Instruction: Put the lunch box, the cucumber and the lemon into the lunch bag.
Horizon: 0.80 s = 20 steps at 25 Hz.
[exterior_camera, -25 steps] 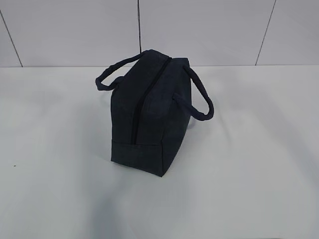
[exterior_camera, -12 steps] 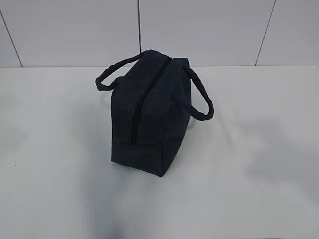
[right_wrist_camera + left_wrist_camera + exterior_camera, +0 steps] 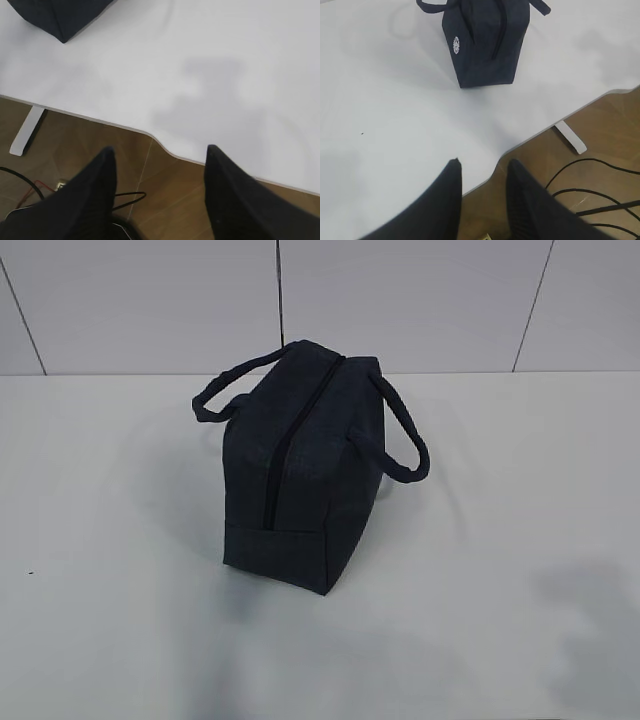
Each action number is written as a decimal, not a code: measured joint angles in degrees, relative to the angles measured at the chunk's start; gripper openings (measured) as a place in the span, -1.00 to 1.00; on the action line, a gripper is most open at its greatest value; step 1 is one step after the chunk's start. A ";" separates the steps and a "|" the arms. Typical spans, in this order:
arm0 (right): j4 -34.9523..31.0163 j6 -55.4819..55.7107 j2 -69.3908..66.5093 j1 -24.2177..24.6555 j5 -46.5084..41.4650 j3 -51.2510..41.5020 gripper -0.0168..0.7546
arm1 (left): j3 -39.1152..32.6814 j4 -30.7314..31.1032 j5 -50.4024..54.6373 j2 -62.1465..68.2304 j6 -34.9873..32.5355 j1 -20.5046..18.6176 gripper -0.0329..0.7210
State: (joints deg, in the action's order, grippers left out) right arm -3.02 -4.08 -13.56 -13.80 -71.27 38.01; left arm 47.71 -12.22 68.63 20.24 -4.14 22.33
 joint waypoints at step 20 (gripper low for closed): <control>1.39 0.12 14.56 0.00 4.90 -9.96 0.14 | -17.60 2.20 -5.73 -15.25 0.00 0.00 -0.33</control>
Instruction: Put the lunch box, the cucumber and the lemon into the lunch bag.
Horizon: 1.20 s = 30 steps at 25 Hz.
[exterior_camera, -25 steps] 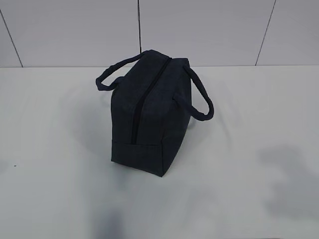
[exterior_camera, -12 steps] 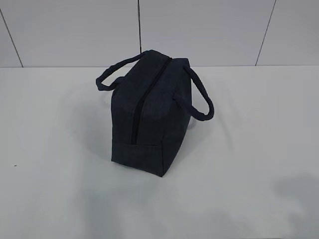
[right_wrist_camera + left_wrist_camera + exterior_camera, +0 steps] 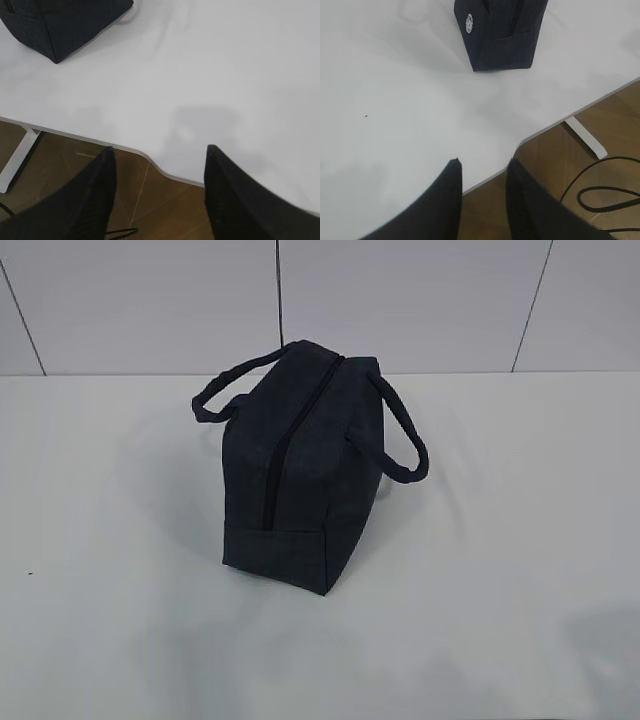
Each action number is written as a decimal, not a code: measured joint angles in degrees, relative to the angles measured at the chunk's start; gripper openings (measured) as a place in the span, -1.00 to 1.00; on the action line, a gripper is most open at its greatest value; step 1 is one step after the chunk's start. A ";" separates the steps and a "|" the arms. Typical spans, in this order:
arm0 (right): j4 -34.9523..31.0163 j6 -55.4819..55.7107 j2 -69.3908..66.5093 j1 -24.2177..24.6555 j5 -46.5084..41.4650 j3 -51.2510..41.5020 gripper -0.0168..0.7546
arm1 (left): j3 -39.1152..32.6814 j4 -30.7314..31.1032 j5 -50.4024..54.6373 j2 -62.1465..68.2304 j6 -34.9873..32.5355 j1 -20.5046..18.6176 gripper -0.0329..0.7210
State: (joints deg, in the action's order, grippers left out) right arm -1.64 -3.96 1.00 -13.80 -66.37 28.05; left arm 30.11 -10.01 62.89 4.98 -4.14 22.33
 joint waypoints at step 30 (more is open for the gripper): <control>0.13 0.22 0.00 15.50 0.45 -0.04 0.14 | -0.13 4.05 0.10 -4.28 0.10 -16.34 -0.33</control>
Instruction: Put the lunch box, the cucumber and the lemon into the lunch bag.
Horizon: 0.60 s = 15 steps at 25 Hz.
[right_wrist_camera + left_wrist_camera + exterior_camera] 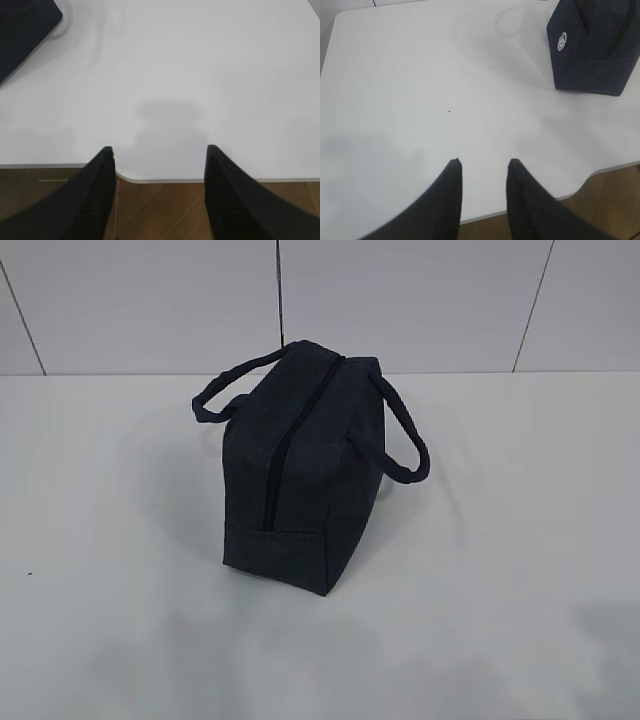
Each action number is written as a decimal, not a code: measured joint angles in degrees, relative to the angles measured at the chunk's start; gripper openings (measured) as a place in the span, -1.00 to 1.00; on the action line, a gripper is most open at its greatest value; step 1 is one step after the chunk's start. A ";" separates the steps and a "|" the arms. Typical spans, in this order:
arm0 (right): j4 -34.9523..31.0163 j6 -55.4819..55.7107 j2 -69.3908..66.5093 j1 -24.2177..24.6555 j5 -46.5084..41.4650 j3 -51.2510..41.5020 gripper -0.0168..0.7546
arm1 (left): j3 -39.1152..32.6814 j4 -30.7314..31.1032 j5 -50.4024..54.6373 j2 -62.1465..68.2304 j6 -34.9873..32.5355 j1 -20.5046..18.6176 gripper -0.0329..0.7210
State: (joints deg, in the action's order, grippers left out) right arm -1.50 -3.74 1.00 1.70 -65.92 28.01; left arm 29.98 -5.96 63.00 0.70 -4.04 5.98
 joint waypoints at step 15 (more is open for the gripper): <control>0.00 0.00 0.00 0.00 0.09 0.00 0.14 | 0.00 0.60 0.00 0.00 0.00 0.00 -0.33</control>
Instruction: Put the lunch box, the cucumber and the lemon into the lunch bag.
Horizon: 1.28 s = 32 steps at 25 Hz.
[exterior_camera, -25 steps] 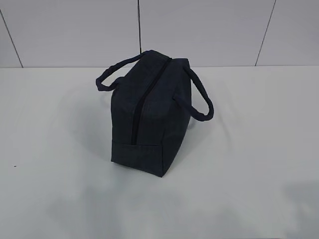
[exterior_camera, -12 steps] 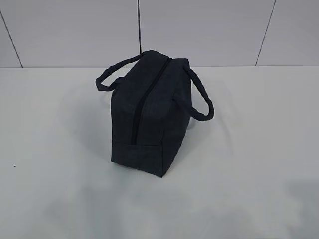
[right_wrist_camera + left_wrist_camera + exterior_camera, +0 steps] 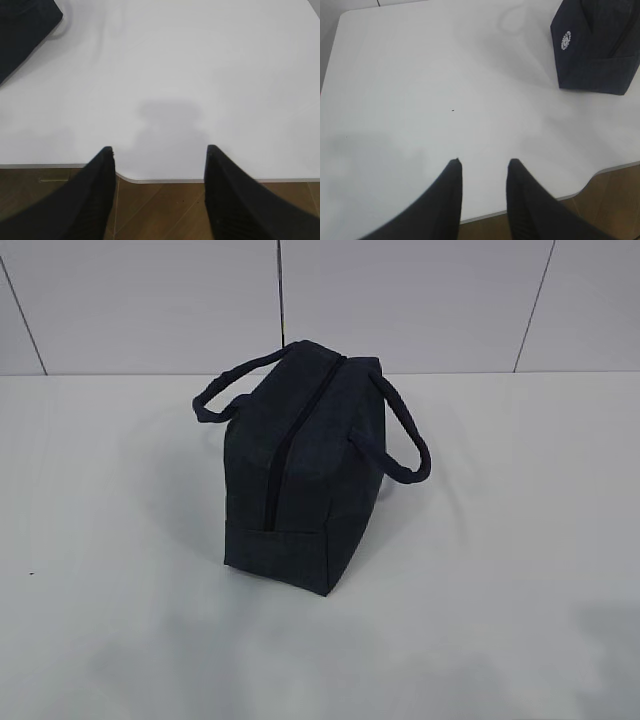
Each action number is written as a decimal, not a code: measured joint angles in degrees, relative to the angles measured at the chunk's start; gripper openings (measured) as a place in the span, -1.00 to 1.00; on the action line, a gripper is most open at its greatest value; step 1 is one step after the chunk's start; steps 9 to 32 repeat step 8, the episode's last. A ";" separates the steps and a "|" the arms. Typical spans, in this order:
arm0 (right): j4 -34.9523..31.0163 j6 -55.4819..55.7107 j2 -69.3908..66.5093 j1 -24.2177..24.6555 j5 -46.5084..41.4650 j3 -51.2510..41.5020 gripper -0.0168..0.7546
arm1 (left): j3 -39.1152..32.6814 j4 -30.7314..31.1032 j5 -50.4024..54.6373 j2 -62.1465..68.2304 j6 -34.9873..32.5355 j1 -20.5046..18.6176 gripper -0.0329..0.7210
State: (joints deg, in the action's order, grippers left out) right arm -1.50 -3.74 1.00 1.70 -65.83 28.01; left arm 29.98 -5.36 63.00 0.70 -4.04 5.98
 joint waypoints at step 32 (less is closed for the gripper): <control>0.00 0.00 0.00 0.00 0.00 0.00 0.14 | 0.00 0.02 0.00 0.00 0.00 0.00 -0.33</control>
